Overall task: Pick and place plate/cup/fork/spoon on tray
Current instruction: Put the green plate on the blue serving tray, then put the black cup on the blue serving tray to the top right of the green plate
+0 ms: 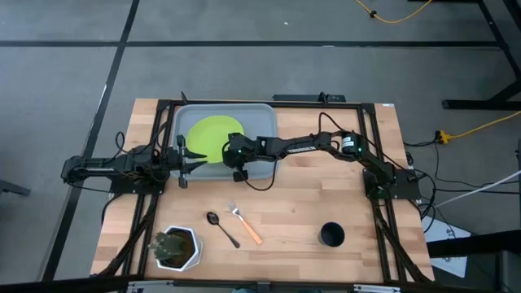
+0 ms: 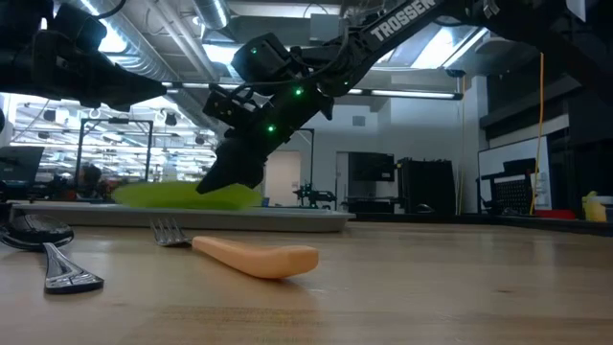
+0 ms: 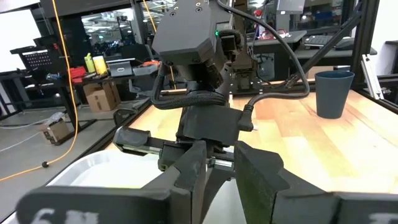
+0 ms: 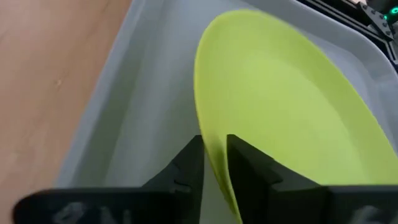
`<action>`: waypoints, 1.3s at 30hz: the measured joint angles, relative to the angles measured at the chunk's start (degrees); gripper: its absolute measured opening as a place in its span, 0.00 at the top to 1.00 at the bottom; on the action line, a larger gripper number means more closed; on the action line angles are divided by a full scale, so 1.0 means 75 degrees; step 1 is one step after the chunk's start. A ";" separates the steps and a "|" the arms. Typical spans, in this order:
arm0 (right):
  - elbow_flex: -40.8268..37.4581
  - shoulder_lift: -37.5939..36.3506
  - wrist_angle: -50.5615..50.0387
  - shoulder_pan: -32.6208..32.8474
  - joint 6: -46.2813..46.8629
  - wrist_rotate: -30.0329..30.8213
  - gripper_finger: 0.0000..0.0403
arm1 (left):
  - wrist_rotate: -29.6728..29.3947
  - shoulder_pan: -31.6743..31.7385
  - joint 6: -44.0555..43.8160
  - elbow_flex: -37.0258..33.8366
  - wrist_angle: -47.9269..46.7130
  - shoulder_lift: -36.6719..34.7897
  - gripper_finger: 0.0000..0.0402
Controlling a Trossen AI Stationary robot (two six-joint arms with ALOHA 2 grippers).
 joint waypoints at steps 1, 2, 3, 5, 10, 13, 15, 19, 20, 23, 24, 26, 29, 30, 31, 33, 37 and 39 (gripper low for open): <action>0.0000 0.0000 0.0003 0.0000 0.0000 -0.0003 0.79 | 0.0000 0.0000 0.0000 -0.0002 0.0000 0.0000 0.81; 0.0000 0.0000 0.0007 0.0000 0.0000 0.0000 0.78 | 0.0001 0.0001 0.0001 -0.0001 0.0000 0.0000 0.81; 0.0000 0.0000 0.0012 0.0000 0.0000 0.0016 0.77 | 0.0000 0.0000 0.0003 -0.0002 -0.0002 0.0000 0.81; 0.0000 0.0000 0.0012 0.0003 -0.0004 0.0051 0.77 | 0.0000 0.0002 0.0000 -0.0002 0.0000 -0.0002 0.81; 0.0000 0.0000 0.0044 0.0000 -0.0017 0.0064 0.77 | 0.0000 0.0001 0.0000 -0.0002 -0.0001 -0.0001 0.81; 0.0000 0.0000 0.0044 0.0000 -0.0023 0.0079 0.77 | 0.0002 0.0002 0.0000 -0.0002 0.0000 0.0000 0.81; 0.0000 0.0000 0.0042 0.0000 -0.0023 0.0079 0.77 | 0.0001 0.0001 0.0001 -0.0002 -0.0003 -0.0001 0.81; 0.0000 -0.0003 -0.0068 0.0003 -0.0023 0.0082 0.77 | 0.0003 0.0000 0.0000 -0.0002 0.0000 0.0000 0.81; 0.0000 -0.0036 -0.0189 0.0003 -0.0023 0.0079 0.77 | 0.0003 0.0001 0.0003 -0.0002 0.0000 -0.0003 0.81; -0.0003 -0.0333 -0.0868 0.0018 0.0038 0.0083 0.77 | 0.0002 0.0000 0.0000 0.0000 -0.0003 -0.0002 0.81; -0.0001 -0.0518 -0.1160 0.0029 0.0186 0.0083 0.77 | 0.0001 0.0002 0.0002 -0.0001 -0.0001 -0.0003 0.81; 0.0009 -0.0917 -0.2054 0.0029 0.0603 0.0073 0.77 | 0.0001 0.0001 0.0000 0.0000 -0.0003 -0.0001 0.81; 0.0012 -0.1476 -0.3693 0.0029 0.1153 -0.0156 0.77 | 0.0001 0.0002 0.0001 0.0000 -0.0001 -0.0003 0.81; 0.0009 -0.1676 -0.4289 0.0029 0.1303 -0.0294 0.77 | 0.0003 0.0003 0.0000 0.0001 -0.0003 -0.0003 0.81; 0.0009 -0.1876 -0.4840 0.0029 0.1470 -0.0433 0.77 | 0.0000 0.0000 0.0000 0.0001 0.0000 -0.0003 0.81; -0.0020 -0.2339 -0.5891 0.0029 0.1971 -0.0698 0.77 | 0.0000 0.0001 0.0000 -0.0002 -0.0001 -0.0002 0.81; -0.0585 -0.3417 -0.6980 0.0190 0.2805 -0.0767 0.77 | 0.0002 0.0002 0.0000 0.0001 -0.0001 -0.0002 0.81; -0.1034 -0.4120 -0.7096 0.0335 0.3223 -0.0627 0.77 | 0.0000 0.0003 0.0000 0.0000 -0.0003 0.0000 0.81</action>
